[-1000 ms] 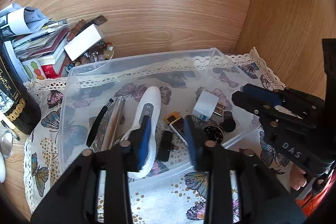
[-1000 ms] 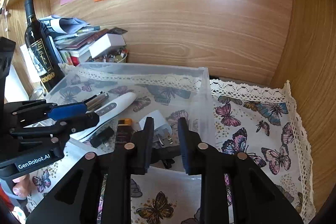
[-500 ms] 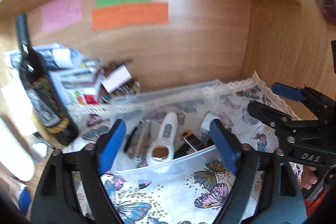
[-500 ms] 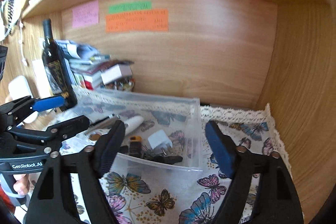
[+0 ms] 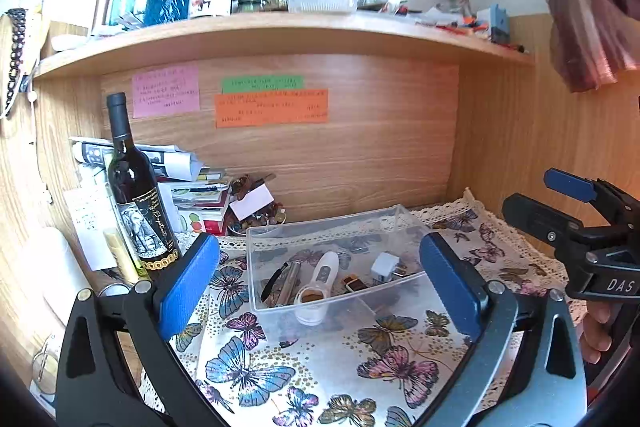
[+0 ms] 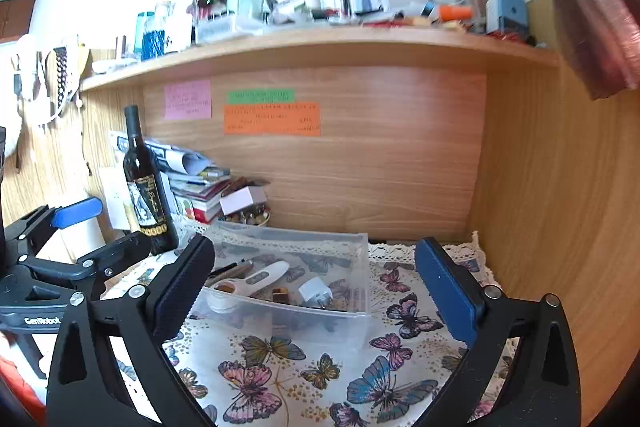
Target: Organize rigid objects
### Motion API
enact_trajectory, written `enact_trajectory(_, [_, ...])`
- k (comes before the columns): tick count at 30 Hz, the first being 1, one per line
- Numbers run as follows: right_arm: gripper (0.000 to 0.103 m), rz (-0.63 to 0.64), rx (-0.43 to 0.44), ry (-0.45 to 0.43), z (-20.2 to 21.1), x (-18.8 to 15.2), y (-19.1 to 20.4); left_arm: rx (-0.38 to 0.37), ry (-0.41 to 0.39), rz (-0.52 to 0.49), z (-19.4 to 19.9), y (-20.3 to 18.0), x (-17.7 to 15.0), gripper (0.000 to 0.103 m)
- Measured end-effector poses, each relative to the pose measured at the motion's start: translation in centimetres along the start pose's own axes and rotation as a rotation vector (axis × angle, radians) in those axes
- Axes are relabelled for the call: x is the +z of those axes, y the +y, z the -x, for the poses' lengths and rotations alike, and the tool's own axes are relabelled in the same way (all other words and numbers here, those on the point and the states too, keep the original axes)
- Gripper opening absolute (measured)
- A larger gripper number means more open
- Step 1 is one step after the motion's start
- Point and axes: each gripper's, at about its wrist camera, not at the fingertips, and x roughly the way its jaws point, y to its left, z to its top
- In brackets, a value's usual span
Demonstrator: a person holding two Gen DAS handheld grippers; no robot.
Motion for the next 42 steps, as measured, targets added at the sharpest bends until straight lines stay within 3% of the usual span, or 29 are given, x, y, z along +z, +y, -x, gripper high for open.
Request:
enact_trajectory(9, [0.103, -0.018, 0.005, -0.017, 2.0, -0.4, 0.3, -0.007, -0.042, -0.001, 2.6, -0.7, -0.2, 0.102])
enact_trajectory(42, [0.103, -0.007, -0.003, -0.037, 3.6, -0.5, 1.0, -0.014, -0.071, -0.013, 4.3, -1.1, -0.2, 0.103])
